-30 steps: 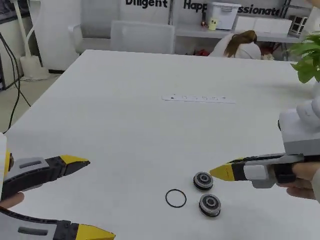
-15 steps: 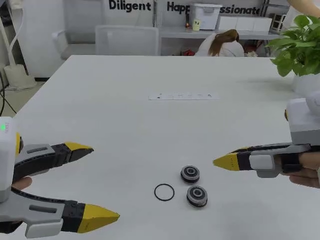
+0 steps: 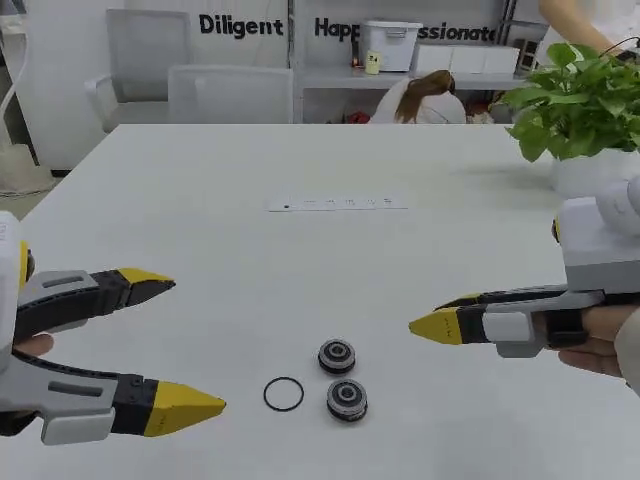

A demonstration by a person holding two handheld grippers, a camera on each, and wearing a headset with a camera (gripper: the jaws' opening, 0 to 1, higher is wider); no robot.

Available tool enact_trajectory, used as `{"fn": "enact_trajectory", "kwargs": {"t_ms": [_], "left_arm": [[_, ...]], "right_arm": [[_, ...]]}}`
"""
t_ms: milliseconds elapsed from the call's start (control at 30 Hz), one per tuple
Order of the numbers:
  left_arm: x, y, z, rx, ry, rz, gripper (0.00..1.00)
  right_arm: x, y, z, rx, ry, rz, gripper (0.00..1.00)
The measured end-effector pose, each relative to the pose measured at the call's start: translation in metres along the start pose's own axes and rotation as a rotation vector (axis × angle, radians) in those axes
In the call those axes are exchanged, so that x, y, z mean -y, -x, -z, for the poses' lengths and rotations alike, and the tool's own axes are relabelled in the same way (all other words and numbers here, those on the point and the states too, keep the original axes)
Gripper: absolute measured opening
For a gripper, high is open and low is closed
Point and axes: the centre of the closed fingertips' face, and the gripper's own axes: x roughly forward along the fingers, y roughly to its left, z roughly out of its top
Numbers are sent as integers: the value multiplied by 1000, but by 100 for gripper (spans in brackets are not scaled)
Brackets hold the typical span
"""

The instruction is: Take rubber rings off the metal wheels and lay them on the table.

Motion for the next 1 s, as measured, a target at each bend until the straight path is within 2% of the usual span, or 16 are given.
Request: {"fn": "enact_trajectory", "kwargs": {"t_ms": [233, 467, 833, 1000], "left_arm": [[-1, -11, -18, 20, -16, 2, 82], [-3, -33, -30, 25, -35, 28, 80], [0, -68, -34, 22, -49, 85, 76], [5, -85, -35, 32, -35, 121, 72]], "right_arm": [[4, -5, 2, -9, 18, -36, 34], [7, -16, 7, -45, 43, -64, 33], [9, -37, 17, -103, 83, -111, 32], [10, -47, 23, -132, 100, -131, 33]]}}
